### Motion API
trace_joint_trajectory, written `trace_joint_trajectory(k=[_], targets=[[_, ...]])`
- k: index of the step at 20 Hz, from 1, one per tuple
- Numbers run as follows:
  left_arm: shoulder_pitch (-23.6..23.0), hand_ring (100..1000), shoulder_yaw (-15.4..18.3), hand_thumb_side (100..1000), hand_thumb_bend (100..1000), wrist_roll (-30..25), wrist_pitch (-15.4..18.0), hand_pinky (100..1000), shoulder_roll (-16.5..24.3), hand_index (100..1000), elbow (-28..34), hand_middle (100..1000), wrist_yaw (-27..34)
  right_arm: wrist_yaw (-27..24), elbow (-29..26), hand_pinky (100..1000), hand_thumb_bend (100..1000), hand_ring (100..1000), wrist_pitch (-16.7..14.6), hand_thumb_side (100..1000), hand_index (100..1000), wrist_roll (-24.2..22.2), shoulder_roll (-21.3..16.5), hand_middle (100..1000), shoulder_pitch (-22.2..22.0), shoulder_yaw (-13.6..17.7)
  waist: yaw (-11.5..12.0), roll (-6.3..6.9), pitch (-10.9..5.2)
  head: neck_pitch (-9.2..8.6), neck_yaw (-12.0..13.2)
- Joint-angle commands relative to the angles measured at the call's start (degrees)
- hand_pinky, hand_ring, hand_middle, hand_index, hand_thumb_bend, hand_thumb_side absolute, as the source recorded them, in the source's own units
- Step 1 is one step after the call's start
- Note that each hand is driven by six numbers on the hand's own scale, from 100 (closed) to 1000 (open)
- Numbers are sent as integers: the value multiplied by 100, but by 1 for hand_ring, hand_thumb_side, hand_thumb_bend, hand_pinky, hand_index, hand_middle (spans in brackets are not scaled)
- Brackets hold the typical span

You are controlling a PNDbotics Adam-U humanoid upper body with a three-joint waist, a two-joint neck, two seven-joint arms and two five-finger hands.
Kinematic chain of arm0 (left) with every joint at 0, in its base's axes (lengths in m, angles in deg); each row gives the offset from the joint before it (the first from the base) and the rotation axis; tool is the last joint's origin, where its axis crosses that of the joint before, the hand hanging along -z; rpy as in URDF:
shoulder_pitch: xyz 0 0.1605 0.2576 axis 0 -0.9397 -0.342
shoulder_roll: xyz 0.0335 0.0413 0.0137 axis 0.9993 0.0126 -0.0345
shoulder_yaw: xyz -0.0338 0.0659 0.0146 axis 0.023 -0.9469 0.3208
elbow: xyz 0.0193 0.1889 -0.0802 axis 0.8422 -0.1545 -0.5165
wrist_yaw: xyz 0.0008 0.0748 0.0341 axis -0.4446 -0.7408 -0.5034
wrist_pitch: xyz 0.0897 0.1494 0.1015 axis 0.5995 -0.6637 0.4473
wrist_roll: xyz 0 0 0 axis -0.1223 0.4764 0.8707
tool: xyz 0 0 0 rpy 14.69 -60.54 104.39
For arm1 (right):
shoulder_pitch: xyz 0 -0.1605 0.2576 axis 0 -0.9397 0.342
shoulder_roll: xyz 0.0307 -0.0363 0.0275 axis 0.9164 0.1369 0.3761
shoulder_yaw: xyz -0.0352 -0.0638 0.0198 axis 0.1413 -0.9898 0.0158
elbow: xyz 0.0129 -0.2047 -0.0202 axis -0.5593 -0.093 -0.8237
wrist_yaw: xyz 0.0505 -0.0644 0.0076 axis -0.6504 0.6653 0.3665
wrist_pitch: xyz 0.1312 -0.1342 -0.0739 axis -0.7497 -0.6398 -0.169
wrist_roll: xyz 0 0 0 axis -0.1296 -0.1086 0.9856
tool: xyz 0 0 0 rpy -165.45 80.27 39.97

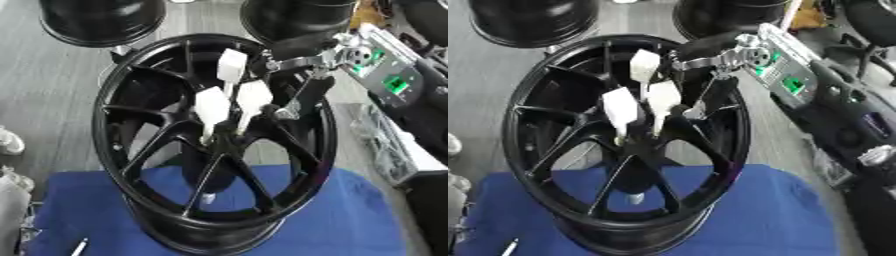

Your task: Pull the pin out of the wheel hub.

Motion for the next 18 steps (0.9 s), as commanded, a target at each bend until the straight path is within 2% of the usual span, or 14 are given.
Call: trace_joint_trajectory(k=[1, 3, 5, 7, 8, 12, 18], targets=[[45, 1000, -6, 565, 507, -15, 13, 689, 72, 760, 116, 618, 22, -50, -174, 676, 100, 570, -5, 256, 652, 295, -224, 387, 94, 109, -10, 40, -61, -5, -13], [45, 1000, -8, 565, 507, -18, 13, 689, 71, 760, 115, 618, 23, -58, -199, 669, 100, 561, -5, 251, 539, 471, -224, 373, 105, 127, -11, 42, -63, -5, -19], [46, 1000, -9, 565, 507, -20, 13, 689, 69, 760, 114, 618, 23, -78, -217, 664, 100, 554, -10, 246, 456, 627, -221, 361, 127, 146, -11, 44, -65, -5, -22], [46, 1000, -9, 565, 507, -20, 12, 689, 69, 760, 113, 618, 23, -104, -233, 662, 100, 552, -16, 243, 415, 752, -220, 351, 152, 161, -11, 44, -67, -5, -28], [45, 1000, -10, 566, 506, -21, 12, 689, 69, 760, 113, 618, 22, -113, -247, 662, 100, 552, -24, 240, 360, 800, -224, 352, 170, 171, -13, 44, -68, -5, -30], [39, 1000, -12, 566, 507, -26, 10, 689, 74, 760, 111, 618, 20, -271, -289, 661, 100, 549, 7, 234, 309, 874, -258, 343, 230, 211, -18, 36, -75, -5, -38], [30, 1000, -9, 566, 507, -28, 3, 689, 86, 760, 111, 618, 14, -618, -437, 666, 100, 550, 111, 231, 296, 773, -429, 345, 348, 312, -36, 17, -93, -5, -42]])
